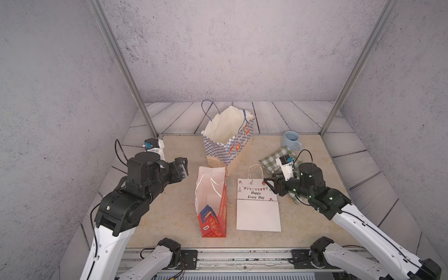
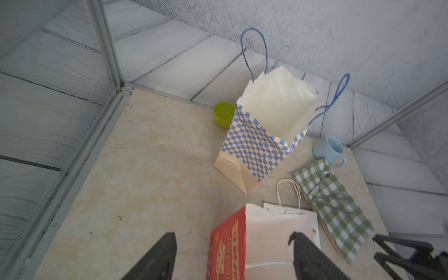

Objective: Put away the paper bag
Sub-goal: Pick up the paper bag from the center of the board.

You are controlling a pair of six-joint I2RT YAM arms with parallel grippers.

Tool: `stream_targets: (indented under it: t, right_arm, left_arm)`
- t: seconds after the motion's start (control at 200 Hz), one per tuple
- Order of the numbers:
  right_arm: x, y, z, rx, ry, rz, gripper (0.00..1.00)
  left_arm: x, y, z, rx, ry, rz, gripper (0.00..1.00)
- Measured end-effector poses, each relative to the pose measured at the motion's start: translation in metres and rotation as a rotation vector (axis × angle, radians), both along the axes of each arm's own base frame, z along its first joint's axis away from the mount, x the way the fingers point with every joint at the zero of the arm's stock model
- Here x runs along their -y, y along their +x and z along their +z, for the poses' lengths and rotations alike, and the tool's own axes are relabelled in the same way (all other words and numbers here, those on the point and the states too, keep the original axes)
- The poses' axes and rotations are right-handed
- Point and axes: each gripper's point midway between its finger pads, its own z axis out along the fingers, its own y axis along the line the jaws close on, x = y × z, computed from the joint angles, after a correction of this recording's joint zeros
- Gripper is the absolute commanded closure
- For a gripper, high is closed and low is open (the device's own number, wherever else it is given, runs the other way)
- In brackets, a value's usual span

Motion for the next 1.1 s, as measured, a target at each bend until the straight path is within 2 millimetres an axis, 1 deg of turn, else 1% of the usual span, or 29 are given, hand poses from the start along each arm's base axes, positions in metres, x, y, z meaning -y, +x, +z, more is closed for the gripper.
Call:
stream_targets:
  t: [0.085, 0.16, 0.255, 0.305, 0.35, 0.415, 0.465, 0.505, 0.54, 0.601, 0.726, 0.826, 0.896, 0.951, 1.096]
  right_arm:
    - [-0.002, 0.002, -0.005, -0.007, -0.012, 0.005, 0.41]
    - [-0.003, 0.002, -0.008, -0.012, -0.020, 0.009, 0.41]
    - [-0.004, 0.003, -0.007, -0.007, -0.019, 0.010, 0.41]
    - [-0.005, 0.003, -0.006, -0.002, -0.017, 0.010, 0.41]
    - [-0.005, 0.004, -0.005, 0.000, -0.016, 0.010, 0.41]
    - [-0.007, 0.003, -0.005, 0.001, -0.015, 0.015, 0.41]
    - [-0.011, 0.000, -0.004, 0.002, -0.013, 0.027, 0.41]
    - [-0.017, -0.004, -0.003, 0.003, -0.010, 0.043, 0.41]
    - [-0.025, -0.010, 0.000, 0.006, -0.006, 0.067, 0.41]
    - [-0.047, -0.026, 0.006, 0.026, -0.006, 0.135, 0.41]
    - [-0.096, -0.074, 0.024, 0.096, -0.010, 0.312, 0.41]
    - [-0.125, -0.106, 0.036, 0.162, -0.019, 0.410, 0.41]
    - [-0.140, -0.122, 0.040, 0.204, -0.028, 0.452, 0.41]
    - [-0.148, -0.130, 0.041, 0.228, -0.036, 0.474, 0.40]
    - [-0.164, -0.154, 0.031, 0.265, -0.081, 0.538, 0.40]
  left_arm:
    - [0.009, -0.004, -0.007, -0.109, 0.010, -0.048, 0.19]
    - [0.015, -0.007, -0.022, -0.211, 0.024, -0.076, 0.19]
    - [0.014, -0.014, -0.046, -0.311, 0.043, -0.073, 0.19]
    - [0.011, -0.020, -0.053, -0.332, 0.046, -0.062, 0.21]
    - [0.006, -0.026, -0.056, -0.333, 0.047, -0.048, 0.23]
    - [-0.001, -0.034, -0.054, -0.320, 0.043, -0.024, 0.27]
    - [-0.005, -0.037, -0.051, -0.305, 0.036, -0.001, 0.31]
    - [-0.010, -0.039, -0.050, -0.295, 0.034, 0.021, 0.32]
    - [-0.013, -0.038, -0.050, -0.291, 0.031, 0.045, 0.32]
    - [-0.018, -0.036, -0.054, -0.285, 0.019, 0.092, 0.33]
    - [-0.027, -0.031, -0.066, -0.264, -0.023, 0.200, 0.37]
    - [-0.035, -0.029, -0.068, -0.228, -0.070, 0.274, 0.38]
    - [-0.039, -0.028, -0.066, -0.202, -0.103, 0.315, 0.38]
    - [-0.040, -0.026, -0.065, -0.184, -0.127, 0.338, 0.38]
    - [-0.041, -0.021, -0.066, -0.174, -0.159, 0.374, 0.38]
